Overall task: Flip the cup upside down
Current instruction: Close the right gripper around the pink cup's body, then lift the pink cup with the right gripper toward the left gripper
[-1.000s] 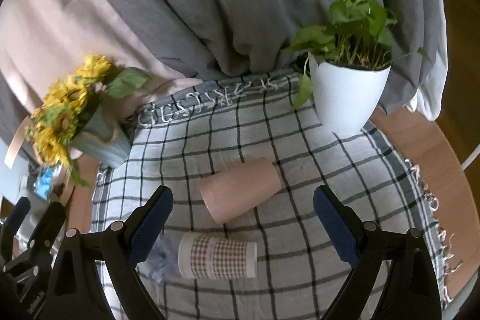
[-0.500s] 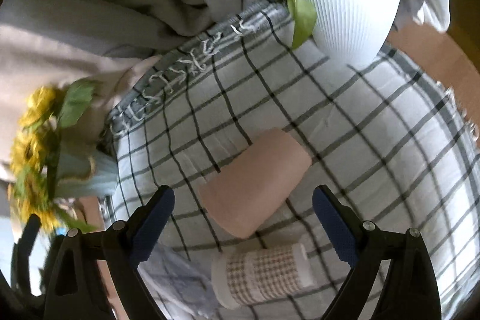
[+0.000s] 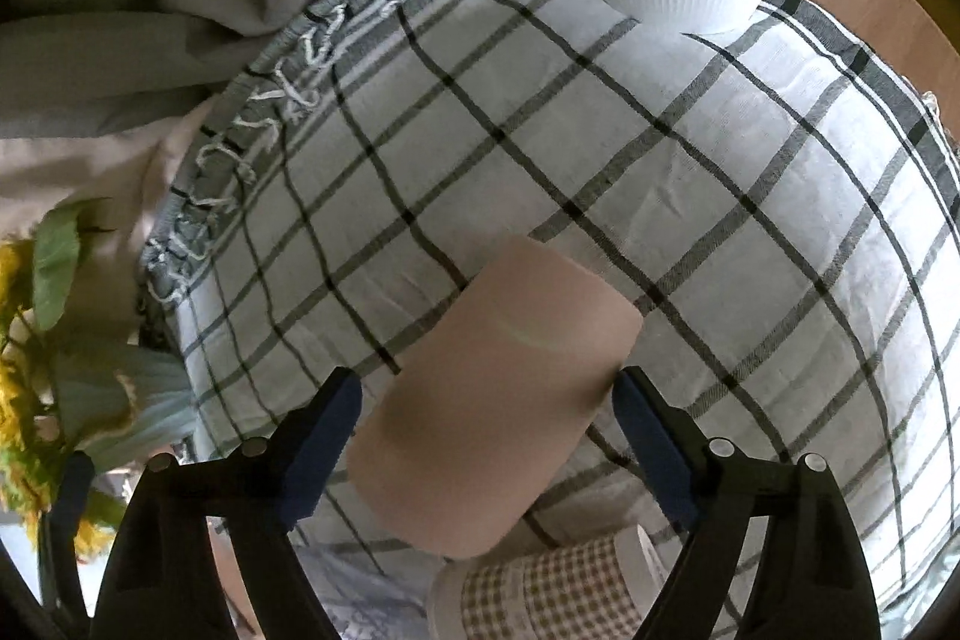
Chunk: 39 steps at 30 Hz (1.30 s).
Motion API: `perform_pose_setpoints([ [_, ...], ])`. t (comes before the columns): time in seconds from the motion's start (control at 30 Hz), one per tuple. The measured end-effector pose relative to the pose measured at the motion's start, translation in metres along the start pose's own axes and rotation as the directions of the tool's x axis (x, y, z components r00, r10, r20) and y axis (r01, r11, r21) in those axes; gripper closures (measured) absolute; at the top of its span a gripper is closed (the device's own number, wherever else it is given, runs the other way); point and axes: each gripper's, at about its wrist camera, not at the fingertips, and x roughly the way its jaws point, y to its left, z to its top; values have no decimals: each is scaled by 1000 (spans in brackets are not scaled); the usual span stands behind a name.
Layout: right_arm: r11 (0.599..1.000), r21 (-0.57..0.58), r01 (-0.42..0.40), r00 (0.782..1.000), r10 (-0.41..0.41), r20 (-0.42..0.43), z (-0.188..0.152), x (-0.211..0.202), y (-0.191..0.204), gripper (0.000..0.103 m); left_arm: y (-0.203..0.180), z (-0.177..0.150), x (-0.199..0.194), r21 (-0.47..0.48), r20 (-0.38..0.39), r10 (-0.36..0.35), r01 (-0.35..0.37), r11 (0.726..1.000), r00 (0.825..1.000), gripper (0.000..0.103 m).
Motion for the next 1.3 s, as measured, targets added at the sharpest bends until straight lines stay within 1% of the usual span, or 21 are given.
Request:
perform_pose_setpoints([
  [0.07, 1000, 5, 15, 1000, -15, -16, 3, 7, -3, 17, 1, 0, 4, -13, -11, -14, 13, 1000, 1000, 0],
  [0.2, 999, -16, 32, 998, -33, -46, 7, 18, -2, 17, 2, -1, 9, -29, -21, -15, 15, 999, 1000, 0],
  [0.3, 998, -49, 44, 997, -47, -62, 9, 23, 2, 17, 5, -3, 13, -52, -38, -21, 19, 998, 999, 0],
  [0.43, 993, -102, 62, 994, -71, -87, 13, 31, 8, 20, 6, -8, 16, -85, -55, -22, 17, 996, 998, 0],
  [0.57, 982, -169, 85, 990, -103, -100, 15, 35, 18, 22, 8, -11, 18, -145, -79, -34, 22, 989, 996, 0],
  [0.7, 975, -211, 67, 989, -93, -115, 18, 32, 20, 26, 7, -15, 11, -188, -77, -42, 27, 982, 996, 0],
  [0.97, 956, -289, 47, 995, -71, -72, 12, 5, 27, 30, 0, -20, -15, -234, -38, -37, 27, 972, 999, 0],
  [1.17, 942, -332, 47, 999, -49, 4, 2, -26, 34, 31, -6, -25, -37, -255, -4, -33, 31, 966, 999, 0],
  [1.3, 936, -351, 42, 998, -21, 64, -4, -57, 32, 31, -14, -27, -59, -272, 40, -17, 27, 962, 999, 0],
])
